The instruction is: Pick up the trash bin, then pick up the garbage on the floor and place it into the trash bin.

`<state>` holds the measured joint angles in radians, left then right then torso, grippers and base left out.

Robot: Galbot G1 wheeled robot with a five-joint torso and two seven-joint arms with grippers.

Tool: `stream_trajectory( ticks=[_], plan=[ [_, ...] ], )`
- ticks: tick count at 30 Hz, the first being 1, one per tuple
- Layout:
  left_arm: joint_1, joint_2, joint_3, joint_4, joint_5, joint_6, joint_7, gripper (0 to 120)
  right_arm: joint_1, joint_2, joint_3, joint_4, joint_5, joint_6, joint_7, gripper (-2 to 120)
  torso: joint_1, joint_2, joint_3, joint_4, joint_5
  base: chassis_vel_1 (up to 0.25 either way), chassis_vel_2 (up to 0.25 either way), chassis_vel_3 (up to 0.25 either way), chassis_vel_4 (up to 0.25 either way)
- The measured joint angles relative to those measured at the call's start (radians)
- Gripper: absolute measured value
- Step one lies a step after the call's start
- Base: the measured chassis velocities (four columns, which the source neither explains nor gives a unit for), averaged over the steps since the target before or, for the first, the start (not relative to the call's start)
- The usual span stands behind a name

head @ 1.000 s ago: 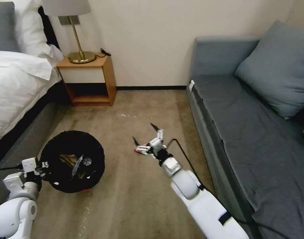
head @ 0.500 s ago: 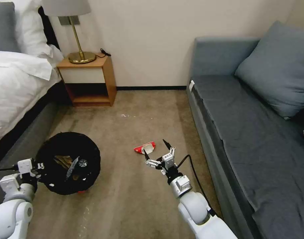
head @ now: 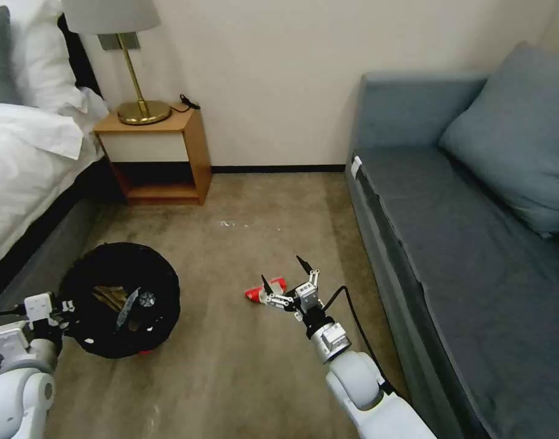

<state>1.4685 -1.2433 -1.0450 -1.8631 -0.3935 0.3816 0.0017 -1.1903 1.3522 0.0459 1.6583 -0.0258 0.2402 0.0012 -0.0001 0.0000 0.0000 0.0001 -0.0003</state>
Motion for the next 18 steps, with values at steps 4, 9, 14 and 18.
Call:
stream_trajectory(
  ticks=[4,9,14,18],
  plan=[
    [-0.007,0.002,0.005,0.007,0.000,-0.001,0.001,4,0.016,0.000,-0.004,-0.014,0.000,0.000,-0.002,100,0.000,0.000,0.000,-0.0001,0.0003,-0.275,0.273,0.280,-0.302],
    [-0.015,0.007,0.010,0.017,0.000,-0.001,0.001,4,0.054,-0.011,-0.025,-0.059,-0.001,-0.003,-0.018,100,0.000,0.000,0.000,-0.0009,0.0002,-0.280,0.267,0.280,-0.274],
    [-0.017,0.011,0.012,0.018,0.001,-0.001,0.001,4,0.114,-0.048,-0.073,-0.111,0.013,-0.050,-0.035,100,0.000,0.000,0.000,-0.0002,0.0003,-0.160,0.156,0.145,-0.163],
    [-0.018,0.011,0.012,0.018,0.001,-0.001,0.002,4,0.174,-0.106,-0.139,-0.135,0.073,-0.207,-0.086,100,0.000,0.000,0.000,0.0000,0.0003,0.014,-0.013,-0.014,0.010]
  ],
)
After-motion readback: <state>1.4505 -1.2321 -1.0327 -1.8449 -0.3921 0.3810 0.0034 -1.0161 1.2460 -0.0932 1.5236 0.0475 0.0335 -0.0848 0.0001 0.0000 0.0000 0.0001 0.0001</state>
